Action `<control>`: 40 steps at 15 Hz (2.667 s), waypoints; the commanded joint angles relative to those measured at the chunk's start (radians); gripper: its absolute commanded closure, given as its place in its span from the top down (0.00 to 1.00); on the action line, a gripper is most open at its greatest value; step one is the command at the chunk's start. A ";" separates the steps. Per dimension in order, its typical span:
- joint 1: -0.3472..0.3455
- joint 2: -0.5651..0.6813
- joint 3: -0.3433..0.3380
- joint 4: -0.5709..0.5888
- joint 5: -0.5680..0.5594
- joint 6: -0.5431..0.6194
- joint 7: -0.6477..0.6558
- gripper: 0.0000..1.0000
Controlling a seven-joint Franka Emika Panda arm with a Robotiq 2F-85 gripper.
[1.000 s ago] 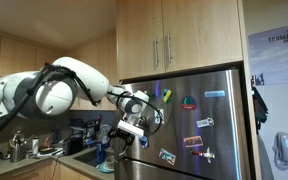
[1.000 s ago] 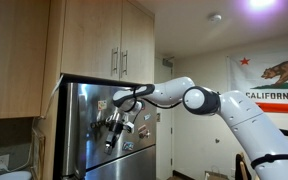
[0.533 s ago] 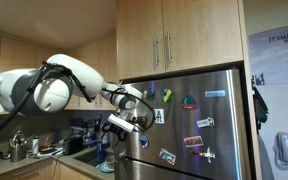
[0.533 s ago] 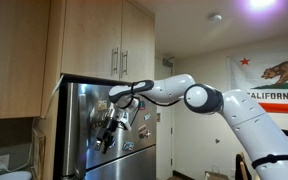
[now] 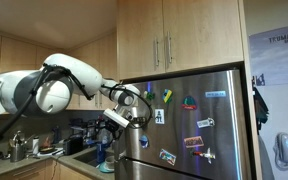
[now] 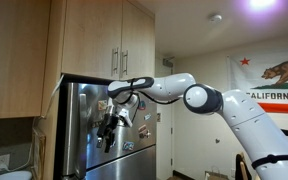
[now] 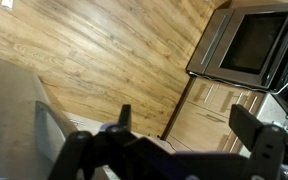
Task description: Close the upper fridge door
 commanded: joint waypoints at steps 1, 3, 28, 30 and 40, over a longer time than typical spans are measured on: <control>0.002 0.007 -0.003 0.008 0.000 -0.005 0.001 1.00; 0.004 0.021 -0.005 0.026 -0.007 -0.044 0.027 1.00; 0.325 -0.042 -0.099 0.137 -0.266 -0.699 1.159 1.00; 0.326 -0.034 -0.109 0.152 -0.306 -0.754 1.141 1.00; 0.311 -0.048 -0.117 0.122 -0.322 -0.751 1.118 1.00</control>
